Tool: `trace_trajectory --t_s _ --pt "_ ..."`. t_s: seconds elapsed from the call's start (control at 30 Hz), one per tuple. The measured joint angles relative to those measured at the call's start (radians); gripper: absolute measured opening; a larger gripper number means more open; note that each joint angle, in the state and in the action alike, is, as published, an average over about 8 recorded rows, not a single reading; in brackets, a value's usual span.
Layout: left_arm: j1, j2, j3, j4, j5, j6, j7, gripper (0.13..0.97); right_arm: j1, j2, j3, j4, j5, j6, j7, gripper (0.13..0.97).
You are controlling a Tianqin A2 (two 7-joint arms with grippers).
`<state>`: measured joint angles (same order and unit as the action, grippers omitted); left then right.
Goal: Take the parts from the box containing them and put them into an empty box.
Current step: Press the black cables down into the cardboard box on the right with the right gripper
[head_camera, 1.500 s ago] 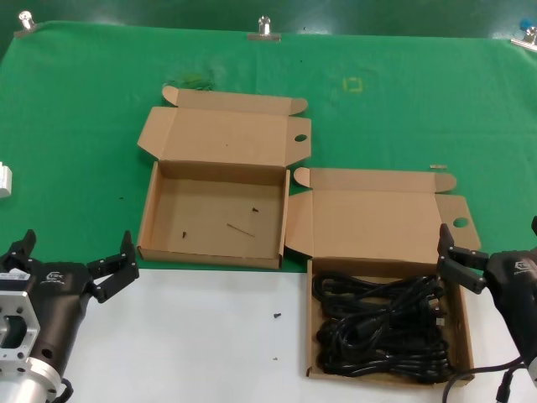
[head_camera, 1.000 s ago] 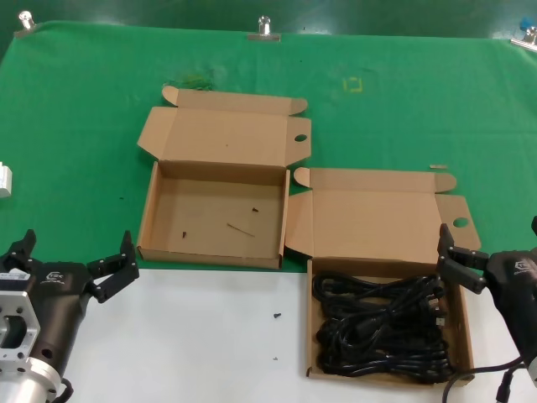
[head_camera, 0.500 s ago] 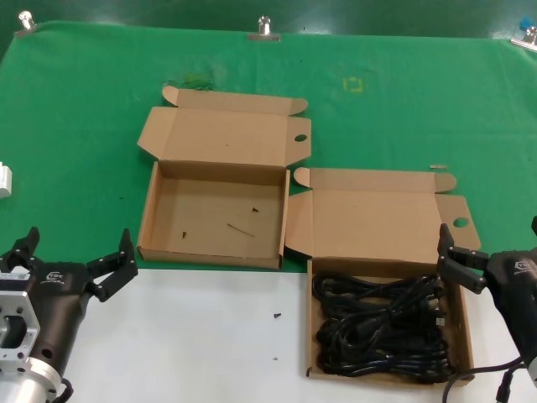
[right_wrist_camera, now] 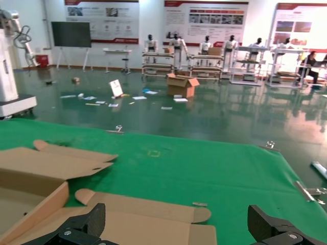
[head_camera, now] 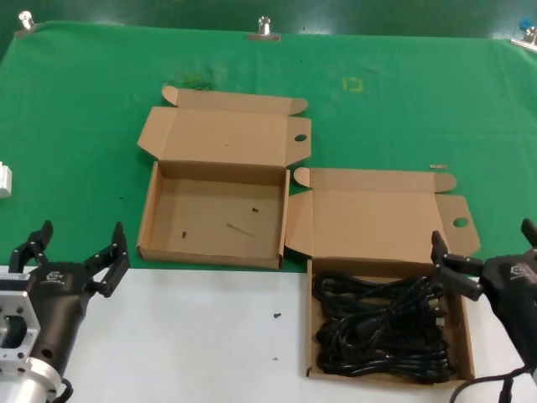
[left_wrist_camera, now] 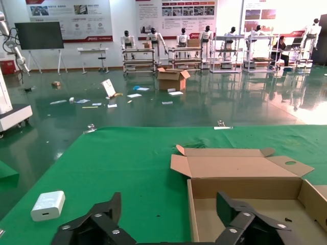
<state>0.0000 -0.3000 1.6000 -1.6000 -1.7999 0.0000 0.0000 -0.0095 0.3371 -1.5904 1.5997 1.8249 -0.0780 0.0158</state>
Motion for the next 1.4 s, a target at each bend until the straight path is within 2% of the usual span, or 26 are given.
trace_trajectory --t_s 0.17,0.2,0.33,0.47,0.63,0.77,0.9,1.03,1.17,1.4 --pt "0.000 0.000 0.000 0.000 0.000 0.000 0.000 0.624 0.002 0.075 -0.008 0.012 0.011 -0.070 0.016 0.965" --pt "0.000 0.000 0.000 0.000 0.000 0.000 0.000 0.624 0.005 0.097 -0.008 0.013 0.015 -0.094 0.019 0.965" --pt "0.000 0.000 0.000 0.000 0.000 0.000 0.000 0.516 0.027 0.194 -0.003 0.004 0.038 -0.221 0.006 0.965" --pt "0.000 0.000 0.000 0.000 0.000 0.000 0.000 0.408 0.070 0.283 0.000 -0.042 0.060 -0.371 -0.049 0.965" --pt "0.000 0.000 0.000 0.000 0.000 0.000 0.000 0.330 0.157 0.379 -0.021 -0.140 0.071 -0.557 -0.145 0.965" --pt "0.000 0.000 0.000 0.000 0.000 0.000 0.000 0.253 0.258 0.442 -0.060 -0.239 0.065 -0.711 -0.231 0.965" --pt "0.000 0.000 0.000 0.000 0.000 0.000 0.000 0.253 0.394 0.485 -0.117 -0.355 0.037 -0.868 -0.327 0.965" --pt "0.000 0.000 0.000 0.000 0.000 0.000 0.000 0.208 0.554 0.507 -0.188 -0.474 -0.014 -1.016 -0.424 0.965" --pt "0.000 0.000 0.000 0.000 0.000 0.000 0.000 0.163 0.707 0.508 -0.259 -0.577 -0.071 -1.147 -0.513 0.965" --pt "0.000 0.000 0.000 0.000 0.000 0.000 0.000 0.145 0.905 0.467 -0.355 -0.716 -0.141 -1.324 -0.626 0.965"
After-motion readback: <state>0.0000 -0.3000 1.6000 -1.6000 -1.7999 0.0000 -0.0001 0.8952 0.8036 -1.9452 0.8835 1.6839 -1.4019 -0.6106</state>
